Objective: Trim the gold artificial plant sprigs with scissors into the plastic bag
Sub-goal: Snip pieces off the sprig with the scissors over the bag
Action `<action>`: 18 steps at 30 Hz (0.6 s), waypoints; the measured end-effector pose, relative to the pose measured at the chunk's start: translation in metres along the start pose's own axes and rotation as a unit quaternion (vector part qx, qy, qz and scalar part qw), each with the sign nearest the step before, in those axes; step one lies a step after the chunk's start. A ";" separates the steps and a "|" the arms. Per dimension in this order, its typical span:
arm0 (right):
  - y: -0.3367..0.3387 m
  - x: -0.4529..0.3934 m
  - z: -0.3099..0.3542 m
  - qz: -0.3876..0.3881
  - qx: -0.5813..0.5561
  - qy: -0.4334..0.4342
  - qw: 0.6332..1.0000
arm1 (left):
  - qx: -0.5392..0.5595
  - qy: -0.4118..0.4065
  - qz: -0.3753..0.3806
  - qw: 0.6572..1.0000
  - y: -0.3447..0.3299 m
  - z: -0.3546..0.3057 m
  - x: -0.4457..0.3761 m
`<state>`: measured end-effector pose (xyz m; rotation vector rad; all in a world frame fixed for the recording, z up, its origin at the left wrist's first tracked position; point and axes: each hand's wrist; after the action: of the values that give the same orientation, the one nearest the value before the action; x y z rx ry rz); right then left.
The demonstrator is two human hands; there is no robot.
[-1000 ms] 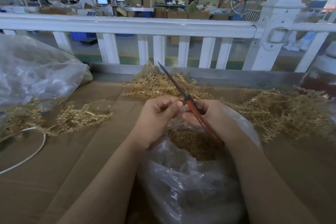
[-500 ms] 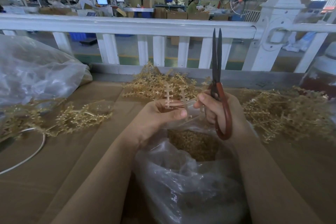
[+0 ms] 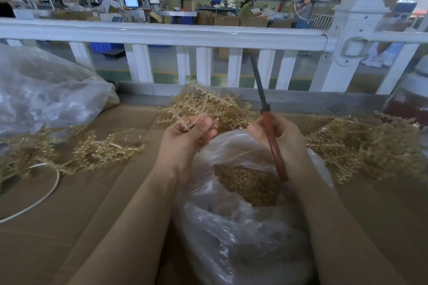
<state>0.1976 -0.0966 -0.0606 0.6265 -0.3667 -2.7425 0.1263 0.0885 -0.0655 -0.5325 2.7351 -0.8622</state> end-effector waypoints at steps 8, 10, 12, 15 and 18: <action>-0.002 0.002 -0.007 0.067 0.252 0.045 0.964 | 0.037 -0.034 -0.031 0.998 -0.002 -0.001 -0.001; -0.002 0.002 -0.008 0.070 0.301 0.052 0.950 | 0.034 -0.043 -0.019 0.998 -0.002 -0.001 0.000; -0.003 0.002 -0.008 0.068 0.336 0.058 0.938 | 0.031 -0.051 -0.004 0.998 -0.003 0.000 0.000; -0.003 0.004 -0.008 0.058 0.358 0.067 0.930 | 0.035 -0.051 0.008 0.998 -0.005 0.001 0.000; -0.002 0.005 -0.005 0.062 0.377 0.072 0.921 | 0.028 -0.054 0.010 0.998 -0.006 0.001 0.000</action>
<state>0.1955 -0.0971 -0.0673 0.9281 -1.4007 -2.3494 0.1283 0.0835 -0.0623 -0.5243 2.6066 -0.8762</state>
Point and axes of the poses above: each hand's wrist, its own x-axis away from the middle knuckle, its own y-axis out of the back of the hand, z = x × y, and after that the axes turned 10 degrees about x, right-handed
